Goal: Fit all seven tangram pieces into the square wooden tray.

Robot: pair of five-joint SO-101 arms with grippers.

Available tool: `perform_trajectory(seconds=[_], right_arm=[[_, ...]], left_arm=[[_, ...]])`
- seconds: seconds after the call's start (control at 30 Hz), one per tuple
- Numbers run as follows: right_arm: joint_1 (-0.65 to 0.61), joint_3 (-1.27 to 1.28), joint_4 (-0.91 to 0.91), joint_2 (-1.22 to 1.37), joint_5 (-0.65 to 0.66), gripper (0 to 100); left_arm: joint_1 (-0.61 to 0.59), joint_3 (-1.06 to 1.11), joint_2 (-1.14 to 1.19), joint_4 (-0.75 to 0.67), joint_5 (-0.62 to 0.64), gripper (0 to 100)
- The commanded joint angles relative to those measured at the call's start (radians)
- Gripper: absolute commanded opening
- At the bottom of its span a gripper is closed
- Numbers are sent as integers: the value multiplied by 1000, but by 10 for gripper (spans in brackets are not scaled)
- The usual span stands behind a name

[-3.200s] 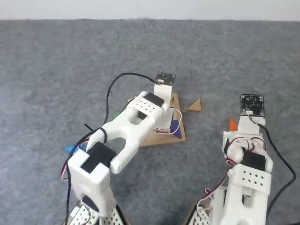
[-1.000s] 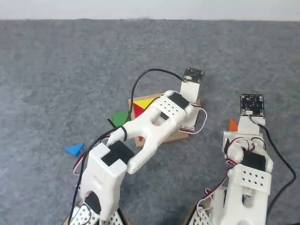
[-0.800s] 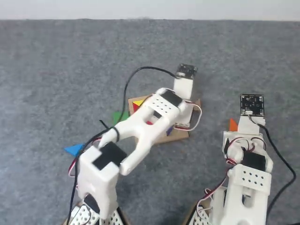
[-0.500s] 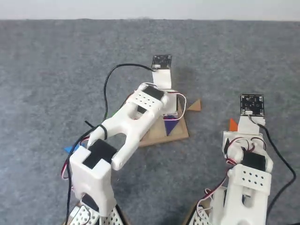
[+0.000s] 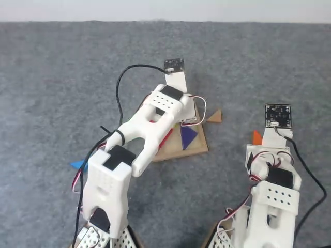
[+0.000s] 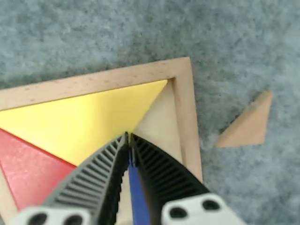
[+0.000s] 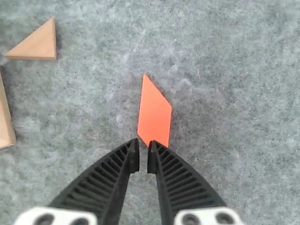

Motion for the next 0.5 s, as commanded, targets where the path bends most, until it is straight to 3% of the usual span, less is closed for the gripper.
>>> perform_trajectory(seconds=[0.0,0.17,0.47], right_arm=[[8,-31,1,-30,15,50],[8,-31,1,-30,15,50],[8,-31,-1,-30,15,50]], left_arm=[[29,-53,-9,17,-18,12],[112,-59,-11,-2,-140,12],[133,-54,-44,23,-155,12]])
